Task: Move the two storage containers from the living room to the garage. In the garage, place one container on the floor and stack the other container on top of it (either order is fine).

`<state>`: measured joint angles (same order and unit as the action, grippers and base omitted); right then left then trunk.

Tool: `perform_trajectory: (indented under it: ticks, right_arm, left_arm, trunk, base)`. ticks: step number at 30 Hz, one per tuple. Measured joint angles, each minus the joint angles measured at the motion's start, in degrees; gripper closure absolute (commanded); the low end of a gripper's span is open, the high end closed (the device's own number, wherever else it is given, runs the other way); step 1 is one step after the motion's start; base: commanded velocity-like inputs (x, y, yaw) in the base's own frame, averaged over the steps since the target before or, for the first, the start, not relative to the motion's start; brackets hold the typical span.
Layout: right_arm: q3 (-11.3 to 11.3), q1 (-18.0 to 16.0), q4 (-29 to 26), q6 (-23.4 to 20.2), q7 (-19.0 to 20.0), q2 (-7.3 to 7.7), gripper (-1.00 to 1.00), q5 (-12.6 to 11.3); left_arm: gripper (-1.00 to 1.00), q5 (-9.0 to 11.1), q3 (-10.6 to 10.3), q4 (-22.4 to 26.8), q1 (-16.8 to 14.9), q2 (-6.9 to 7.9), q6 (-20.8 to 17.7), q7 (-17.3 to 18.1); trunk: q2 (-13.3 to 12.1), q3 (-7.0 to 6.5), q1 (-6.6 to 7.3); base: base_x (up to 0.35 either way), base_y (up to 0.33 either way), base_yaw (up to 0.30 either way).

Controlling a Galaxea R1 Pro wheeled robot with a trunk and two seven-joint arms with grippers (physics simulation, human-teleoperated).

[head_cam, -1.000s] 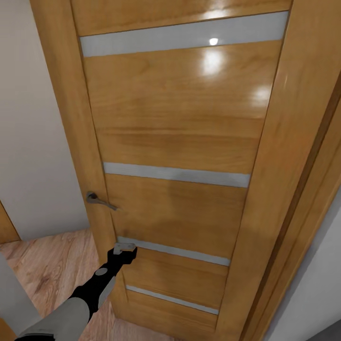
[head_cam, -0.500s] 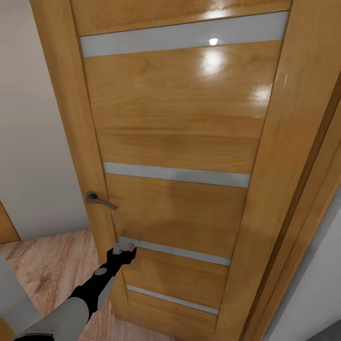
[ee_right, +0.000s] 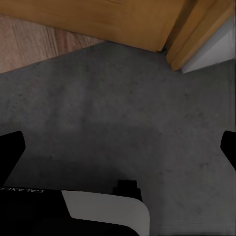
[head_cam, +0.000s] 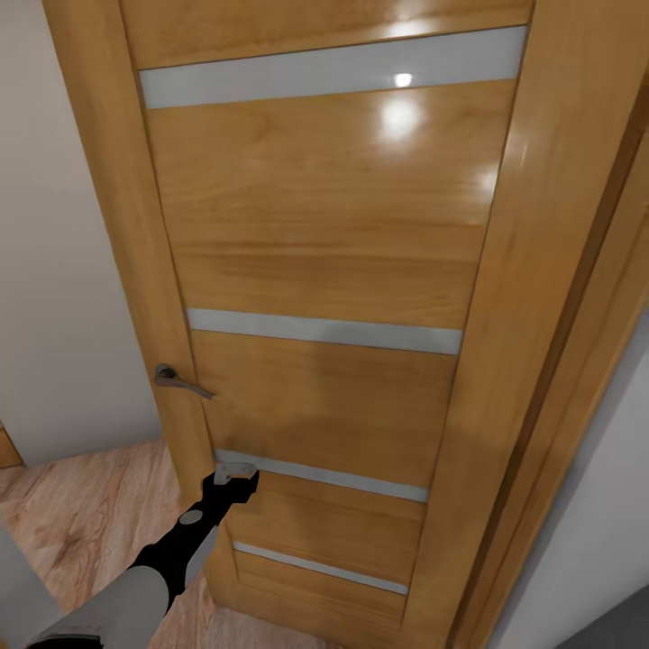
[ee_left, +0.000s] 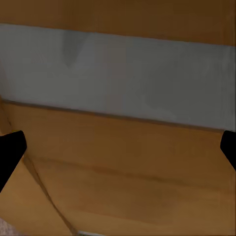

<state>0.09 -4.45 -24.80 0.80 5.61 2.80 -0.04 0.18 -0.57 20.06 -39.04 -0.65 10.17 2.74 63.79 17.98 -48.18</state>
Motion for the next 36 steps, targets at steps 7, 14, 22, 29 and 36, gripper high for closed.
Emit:
perform_trajectory:
  ticks: [7, 14, 22, 29, 36]
  right_arm:
    - [-0.01, 0.0, 0.01, 0.0, 0.0, 0.0, -1.0, 0.02]
    - [0.0, -0.01, 0.01, 0.0, -0.04, 0.0, -1.0, 0.01]
    - [-0.07, 0.0, 0.0, 0.0, -0.01, 0.0, -1.0, -0.04]
    - [-0.08, 0.0, 0.01, 0.0, 0.0, 0.0, -1.0, -0.04]
    - [-0.08, 0.0, 0.01, 0.0, -0.05, 0.0, -1.0, -0.04]
  left_arm:
    - [-1.0, 0.01, -0.04, 0.03, -0.01, 0.05, 0.0, 0.04]
    - [-1.0, 0.02, -0.04, 0.04, 0.0, 0.05, 0.0, 0.1]
    - [-1.0, -0.01, 0.07, -0.08, 0.01, 0.07, 0.0, -0.02]
    - [-1.0, 0.01, 0.0, -0.04, 0.0, 0.37, 0.0, 0.03]
    - [-1.0, 0.03, -0.14, -0.02, 0.0, 0.47, 0.0, 0.23]
  trunk:
    - [0.0, 0.0, 0.0]
    - [0.0, -0.01, 0.0]
    - [0.0, -0.1, 0.0]
    - [0.0, -0.22, 0.0]
    - [0.0, -0.24, 0.0]
  base:
    - [0.0, 0.0, -0.086]
    - [0.0, 0.0, -0.013]
    - [0.0, 0.0, -0.157]
    - [0.0, 0.0, -0.11]
    - [0.0, 0.0, -0.011]
